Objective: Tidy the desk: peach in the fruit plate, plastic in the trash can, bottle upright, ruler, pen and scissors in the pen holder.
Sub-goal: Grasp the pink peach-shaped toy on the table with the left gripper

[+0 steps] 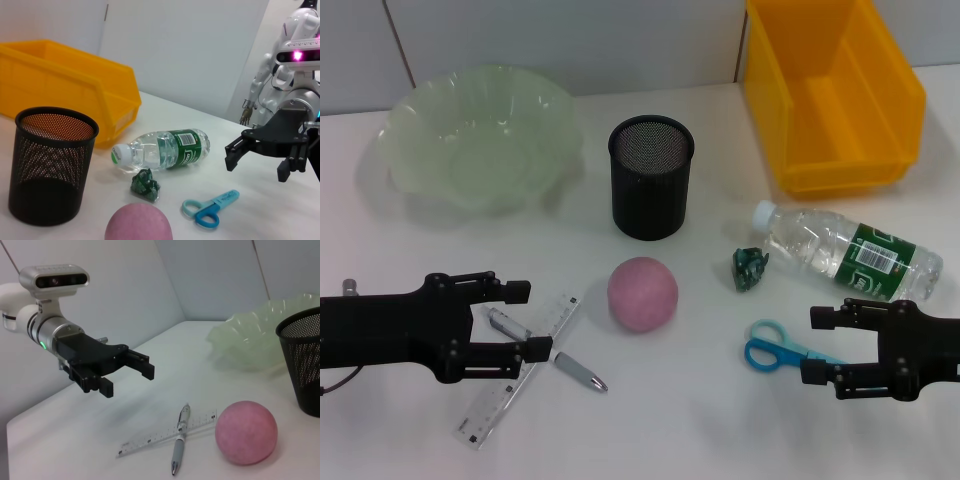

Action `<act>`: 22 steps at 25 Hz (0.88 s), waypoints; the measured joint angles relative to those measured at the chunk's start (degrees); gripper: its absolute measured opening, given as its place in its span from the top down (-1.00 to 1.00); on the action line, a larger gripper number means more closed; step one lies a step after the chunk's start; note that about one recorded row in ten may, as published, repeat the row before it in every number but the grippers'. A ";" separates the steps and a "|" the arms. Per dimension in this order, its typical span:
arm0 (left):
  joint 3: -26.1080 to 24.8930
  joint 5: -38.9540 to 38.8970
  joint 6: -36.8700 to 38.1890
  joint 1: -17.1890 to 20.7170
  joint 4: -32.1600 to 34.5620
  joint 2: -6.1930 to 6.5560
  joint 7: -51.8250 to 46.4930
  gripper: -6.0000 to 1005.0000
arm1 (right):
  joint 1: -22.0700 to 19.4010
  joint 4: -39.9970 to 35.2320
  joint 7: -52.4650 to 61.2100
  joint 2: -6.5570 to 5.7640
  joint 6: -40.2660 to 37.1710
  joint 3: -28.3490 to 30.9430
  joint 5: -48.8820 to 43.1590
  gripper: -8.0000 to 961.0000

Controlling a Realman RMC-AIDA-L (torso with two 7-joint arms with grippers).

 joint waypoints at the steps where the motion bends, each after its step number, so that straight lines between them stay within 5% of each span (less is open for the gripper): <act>1: 0.00 0.00 0.00 0.00 0.00 0.00 0.00 -0.62 | -0.02 0.00 0.01 0.00 0.00 0.00 0.01 -0.74; 22: -0.27 0.00 0.00 -0.83 0.03 -0.26 0.10 -0.61 | 0.19 0.00 0.15 -0.04 -0.02 0.00 0.03 -0.74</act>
